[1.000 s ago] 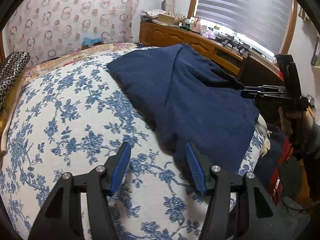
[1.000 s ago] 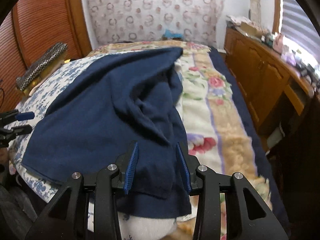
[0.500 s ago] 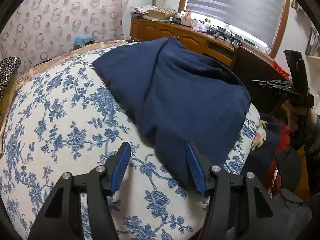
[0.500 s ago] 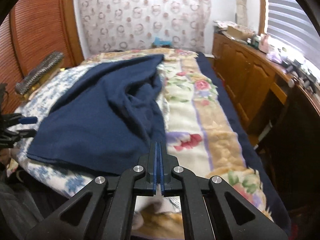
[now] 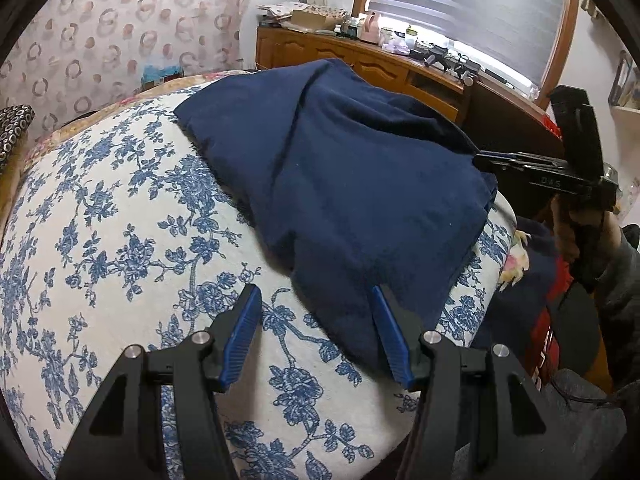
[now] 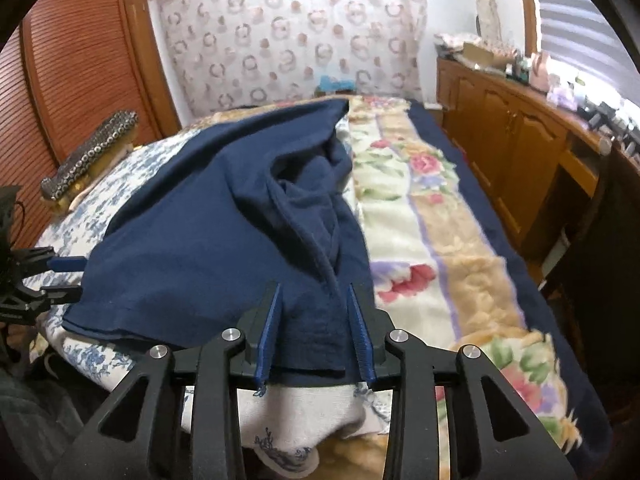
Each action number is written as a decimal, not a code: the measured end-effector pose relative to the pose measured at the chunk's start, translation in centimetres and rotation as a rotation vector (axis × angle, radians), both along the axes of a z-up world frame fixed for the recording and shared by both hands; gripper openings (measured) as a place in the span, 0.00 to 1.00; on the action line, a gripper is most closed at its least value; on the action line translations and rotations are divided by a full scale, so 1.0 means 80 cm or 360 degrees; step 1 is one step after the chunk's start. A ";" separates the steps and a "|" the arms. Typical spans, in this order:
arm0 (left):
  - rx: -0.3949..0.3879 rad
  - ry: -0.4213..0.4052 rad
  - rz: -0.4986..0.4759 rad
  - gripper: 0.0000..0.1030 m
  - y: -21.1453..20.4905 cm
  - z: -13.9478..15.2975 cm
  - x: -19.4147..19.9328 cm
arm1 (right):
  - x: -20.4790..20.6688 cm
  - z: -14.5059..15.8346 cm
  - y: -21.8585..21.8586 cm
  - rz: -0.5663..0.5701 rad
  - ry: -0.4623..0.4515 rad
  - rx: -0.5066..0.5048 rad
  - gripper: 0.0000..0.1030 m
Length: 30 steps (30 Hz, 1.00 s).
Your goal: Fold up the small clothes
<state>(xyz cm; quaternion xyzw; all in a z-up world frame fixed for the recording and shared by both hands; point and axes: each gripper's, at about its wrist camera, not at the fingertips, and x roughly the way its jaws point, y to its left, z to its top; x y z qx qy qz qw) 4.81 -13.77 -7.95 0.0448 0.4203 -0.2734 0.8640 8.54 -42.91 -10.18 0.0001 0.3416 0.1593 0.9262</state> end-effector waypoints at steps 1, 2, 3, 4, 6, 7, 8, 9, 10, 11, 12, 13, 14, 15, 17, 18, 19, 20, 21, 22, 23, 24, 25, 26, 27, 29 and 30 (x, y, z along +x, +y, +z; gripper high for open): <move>0.0001 0.0000 -0.0002 0.55 -0.001 0.000 -0.001 | 0.002 -0.003 0.000 -0.0001 0.0013 0.0008 0.32; 0.0002 0.0000 -0.0002 0.55 -0.001 0.000 0.000 | 0.003 -0.006 -0.001 -0.0005 0.0025 0.0015 0.32; 0.0003 -0.0001 -0.0002 0.55 -0.002 0.000 0.000 | 0.004 -0.008 -0.001 -0.0002 0.0033 0.0026 0.28; 0.0002 -0.0001 -0.0002 0.55 -0.002 0.000 0.000 | 0.003 -0.008 -0.001 0.0002 0.0038 0.0034 0.21; 0.0002 0.0001 0.0000 0.55 -0.002 0.000 0.000 | 0.002 -0.008 0.000 0.0017 0.0038 0.0043 0.09; 0.0001 0.0002 0.0000 0.55 -0.002 0.000 0.000 | 0.000 -0.007 0.000 0.0026 0.0036 0.0040 0.06; 0.0002 0.0002 0.0001 0.55 -0.002 0.000 0.000 | -0.002 -0.007 0.001 0.0037 0.0033 0.0037 0.05; 0.0002 0.0001 0.0001 0.55 -0.002 0.000 0.000 | -0.003 -0.006 0.001 0.0046 0.0030 0.0033 0.03; 0.0002 0.0001 0.0001 0.55 -0.002 0.000 0.000 | -0.006 -0.005 0.002 0.0056 0.0023 0.0028 0.02; 0.0002 0.0001 0.0000 0.55 -0.002 0.000 0.000 | -0.008 -0.003 0.002 0.0060 0.0010 0.0023 0.02; 0.0001 0.0001 0.0000 0.55 -0.002 0.000 0.000 | -0.011 -0.001 0.001 0.0062 -0.0001 0.0023 0.01; 0.0001 0.0001 0.0000 0.55 -0.002 0.000 0.000 | -0.012 0.001 -0.001 0.0063 -0.0008 0.0024 0.01; 0.0001 0.0001 -0.0001 0.55 -0.002 0.000 0.000 | -0.013 0.002 -0.003 0.0065 -0.0014 0.0025 0.01; 0.0001 0.0002 0.0000 0.55 -0.002 -0.001 0.000 | -0.013 0.005 -0.005 0.0062 -0.0022 0.0025 0.01; 0.0001 0.0000 -0.0001 0.55 -0.002 0.000 0.000 | -0.017 0.010 -0.010 0.0049 -0.0041 0.0031 0.01; 0.0000 -0.0001 -0.0002 0.55 -0.003 0.000 -0.001 | -0.019 0.012 -0.011 0.0044 -0.0052 0.0028 0.00; -0.0003 -0.0003 -0.0005 0.55 -0.003 0.001 -0.002 | -0.022 0.016 -0.013 0.0035 -0.0071 0.0019 0.00; -0.0005 -0.0004 -0.0008 0.55 -0.004 0.001 -0.002 | -0.024 0.018 -0.014 0.0036 -0.0075 0.0014 0.00; -0.0009 -0.0006 -0.0012 0.55 -0.005 0.002 -0.003 | -0.025 0.020 -0.014 0.0034 -0.0085 0.0001 0.00; -0.0016 -0.0007 -0.0018 0.55 -0.005 0.002 -0.005 | -0.027 0.022 -0.014 0.0024 -0.0096 -0.0015 0.00; -0.0025 -0.0007 -0.0030 0.55 -0.005 0.003 -0.007 | -0.029 0.023 -0.014 0.0023 -0.0094 -0.0023 0.00; -0.0036 -0.0003 -0.0048 0.55 -0.006 0.003 -0.009 | -0.031 0.023 -0.015 0.0018 -0.0094 -0.0035 0.00; -0.0043 0.0005 -0.0070 0.55 -0.008 0.003 -0.012 | -0.032 0.021 -0.016 0.0003 -0.0093 -0.0043 0.00; -0.0037 0.0011 -0.0085 0.51 -0.010 0.002 -0.014 | -0.030 0.019 -0.018 -0.0006 -0.0087 -0.0042 0.00; -0.0031 0.0015 -0.0104 0.44 -0.013 0.001 -0.016 | -0.031 0.016 -0.020 -0.0012 -0.0085 -0.0042 0.00; -0.0019 0.0018 -0.0135 0.43 -0.017 0.001 -0.020 | -0.027 0.010 -0.022 -0.0021 -0.0062 -0.0031 0.00; -0.0022 0.0018 -0.0151 0.42 -0.019 0.002 -0.022 | -0.026 0.008 -0.023 -0.0033 -0.0060 -0.0031 0.00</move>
